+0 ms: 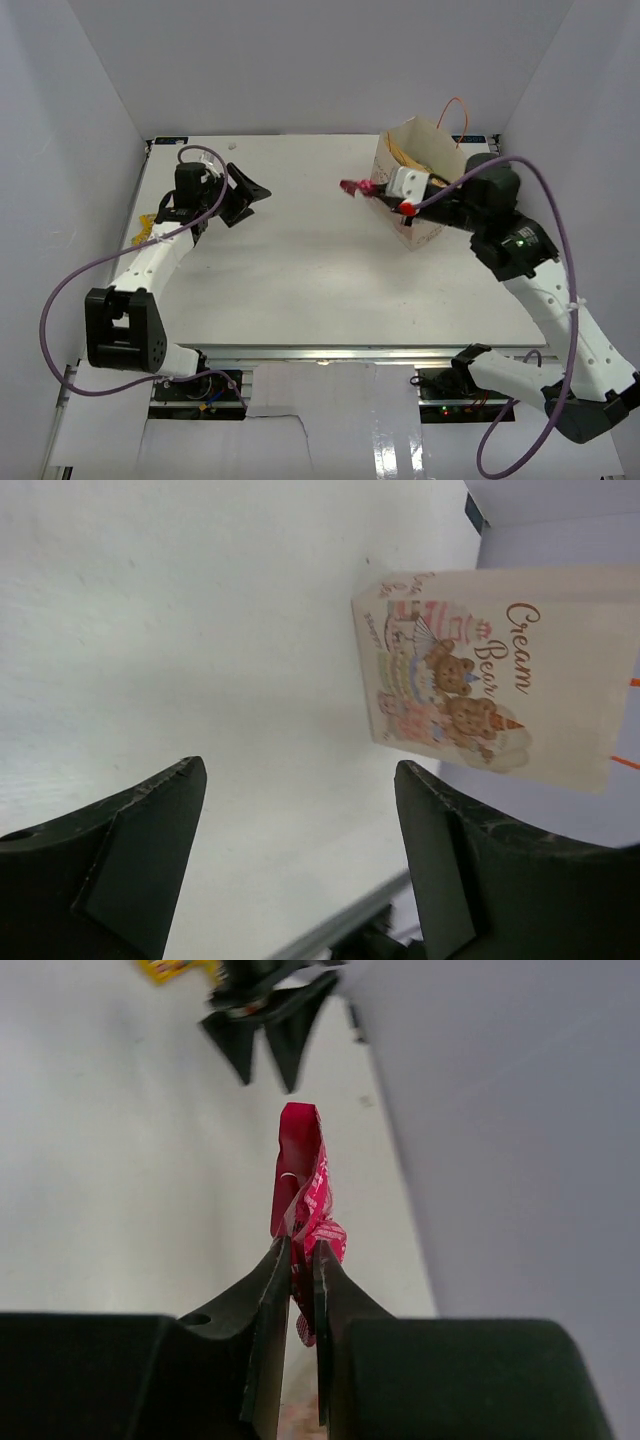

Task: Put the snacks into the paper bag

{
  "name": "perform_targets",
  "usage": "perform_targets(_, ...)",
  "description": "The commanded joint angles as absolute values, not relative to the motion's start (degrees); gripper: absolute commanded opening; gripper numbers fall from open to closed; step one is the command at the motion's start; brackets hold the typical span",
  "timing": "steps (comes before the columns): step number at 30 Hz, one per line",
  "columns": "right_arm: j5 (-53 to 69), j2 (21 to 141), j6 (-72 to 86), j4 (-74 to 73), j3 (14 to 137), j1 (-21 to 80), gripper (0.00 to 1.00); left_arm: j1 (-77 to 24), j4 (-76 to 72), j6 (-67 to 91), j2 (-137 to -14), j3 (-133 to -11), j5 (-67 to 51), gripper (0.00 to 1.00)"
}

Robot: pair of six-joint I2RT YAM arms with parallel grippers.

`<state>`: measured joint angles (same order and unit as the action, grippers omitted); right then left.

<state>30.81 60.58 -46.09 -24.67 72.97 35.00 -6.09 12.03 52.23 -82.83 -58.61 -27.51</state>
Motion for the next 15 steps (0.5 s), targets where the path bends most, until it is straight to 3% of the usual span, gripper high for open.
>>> perform_targets(1, 29.37, 59.5, -37.57, -21.11, 81.72, 28.68, 0.08, -6.24, 16.17, 34.91, -75.95, -61.43, -15.14, 0.86)
perform_targets(3, 24.99, 59.94, -34.29, -15.86, 84.27, 25.42, 0.08, -6.15, 15.91, 30.26, -71.91, -61.26, -8.22, 0.98)
perform_targets(7, 16.71, 65.54, -27.78, -11.08, 86.99, 17.08, 0.08, -5.28, 13.63, 26.55, -65.31, -57.93, 2.8, 0.98)
perform_targets(15, 9.5, 81.46, -24.95, -12.57, 91.14, 9.58, 0.08, -0.09, 19.24, 27.25, -66.79, -55.37, 2.47, 0.98)
